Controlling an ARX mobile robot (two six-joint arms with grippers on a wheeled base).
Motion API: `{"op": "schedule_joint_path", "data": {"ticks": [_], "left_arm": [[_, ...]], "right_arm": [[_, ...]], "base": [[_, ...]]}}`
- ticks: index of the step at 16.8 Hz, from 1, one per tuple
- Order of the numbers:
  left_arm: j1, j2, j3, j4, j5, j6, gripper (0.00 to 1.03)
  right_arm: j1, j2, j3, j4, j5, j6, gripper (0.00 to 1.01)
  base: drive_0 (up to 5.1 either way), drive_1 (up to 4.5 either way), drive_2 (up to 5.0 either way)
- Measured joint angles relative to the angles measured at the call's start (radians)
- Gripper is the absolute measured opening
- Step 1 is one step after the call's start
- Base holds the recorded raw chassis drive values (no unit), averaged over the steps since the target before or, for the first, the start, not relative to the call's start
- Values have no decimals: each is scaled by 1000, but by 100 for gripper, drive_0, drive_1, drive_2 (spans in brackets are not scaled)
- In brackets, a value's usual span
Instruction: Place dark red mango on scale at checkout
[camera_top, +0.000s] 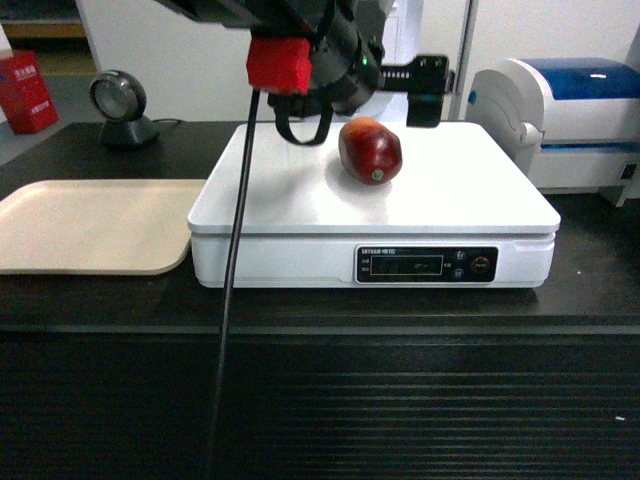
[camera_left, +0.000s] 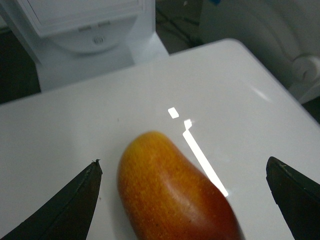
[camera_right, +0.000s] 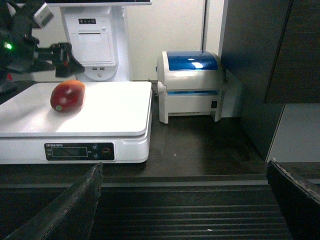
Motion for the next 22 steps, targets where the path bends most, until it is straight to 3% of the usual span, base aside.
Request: {"op": "schedule_joint_path", "data": {"ticks": [3, 5, 7, 9, 12, 13, 14, 17, 20, 22], "left_arm": [[1, -120, -87, 85, 16, 15, 98], [3, -220, -217, 210, 76, 14, 98], [22, -335, -351, 326, 97, 10, 98], [74, -455, -486, 442, 80, 40, 98], [185, -565, -630, 463, 47, 37, 98], [208, -600, -705, 552, -37, 35, 92], [239, -684, -833, 632, -117, 36, 79], [383, -990, -1186, 721, -45, 36, 43], [391, -1091, -1405, 776, -2, 37, 8], [393, -1107, -1430, 779, 0, 37, 3]], "right_arm": [[0, 0, 0, 0, 0, 0, 98], [0, 0, 0, 0, 0, 0, 98], [0, 0, 0, 0, 0, 0, 98], [0, 0, 0, 0, 0, 0, 98], [0, 0, 0, 0, 0, 0, 98], [0, 0, 0, 0, 0, 0, 98], [0, 0, 0, 0, 0, 0, 98], [0, 0, 0, 0, 0, 0, 98], [0, 0, 0, 0, 0, 0, 98], [0, 0, 0, 0, 0, 0, 98]], "base": [[0, 0, 0], [0, 0, 0], [0, 0, 0], [0, 0, 0], [0, 0, 0], [0, 0, 0], [0, 0, 0], [0, 0, 0], [0, 0, 0], [0, 0, 0]]}}
